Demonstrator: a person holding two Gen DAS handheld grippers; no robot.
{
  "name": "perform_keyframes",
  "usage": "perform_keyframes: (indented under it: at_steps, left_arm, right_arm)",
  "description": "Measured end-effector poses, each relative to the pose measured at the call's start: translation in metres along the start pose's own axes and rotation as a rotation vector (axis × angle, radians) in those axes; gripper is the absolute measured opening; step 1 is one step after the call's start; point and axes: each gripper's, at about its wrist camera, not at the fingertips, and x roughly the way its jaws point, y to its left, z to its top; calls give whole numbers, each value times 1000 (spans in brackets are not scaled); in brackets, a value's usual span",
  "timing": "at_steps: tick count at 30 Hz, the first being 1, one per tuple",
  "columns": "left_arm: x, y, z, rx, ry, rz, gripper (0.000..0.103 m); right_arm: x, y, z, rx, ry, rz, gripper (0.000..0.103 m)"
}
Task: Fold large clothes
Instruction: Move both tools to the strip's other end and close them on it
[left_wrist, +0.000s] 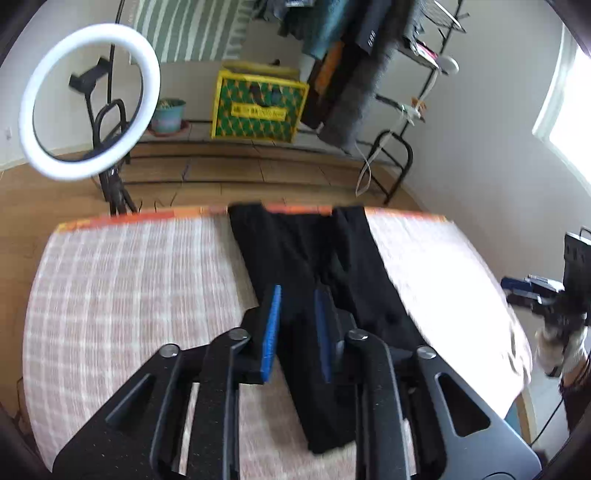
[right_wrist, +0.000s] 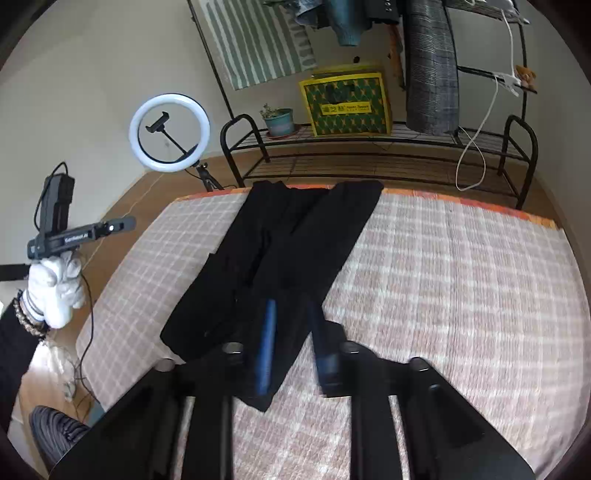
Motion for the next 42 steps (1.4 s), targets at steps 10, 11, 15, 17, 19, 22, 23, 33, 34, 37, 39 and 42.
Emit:
perform_keyframes:
  at_steps: [10, 11, 15, 17, 19, 22, 23, 33, 34, 37, 39, 42]
  left_arm:
    - [118, 17, 27, -83, 43, -51, 24]
    - [130, 20, 25, -85, 55, -49, 24]
    - [176, 35, 18, -86, 86, -38, 24]
    - [191, 43, 16, -102, 95, -44, 24]
    - [202, 51, 15, -108, 97, -49, 24]
    - [212, 62, 15, -106, 95, -41, 24]
    - [214, 65, 16, -108, 93, -41, 24]
    - [216, 92, 25, -140, 41, -1, 24]
    - [217, 95, 26, -148, 37, 3, 24]
    - [224, 104, 31, -182, 40, 12, 24]
    - [229, 109, 34, -195, 47, 11, 24]
    - [237, 120, 37, -232, 54, 21, 29]
  right_arm:
    - [106, -17, 83, 100, 9, -20, 51]
    - [120, -22, 88, 115, 18, -26, 51]
    - [178, -39, 105, 159, 64, -61, 45]
    - [203, -45, 112, 189, 91, -79, 45]
    - [223, -45, 116, 192, 109, -88, 44]
    - [255, -38, 120, 142, 150, -157, 44]
    - [265, -35, 121, 115, 170, -186, 44]
    - [270, -9, 117, -87, 140, -189, 6]
    - [271, -11, 117, -83, 135, -154, 6]
    - [296, -24, 107, -57, 194, -165, 9]
    - [293, -34, 105, -2, 172, -101, 15]
    - [275, -47, 110, 50, 164, -25, 30]
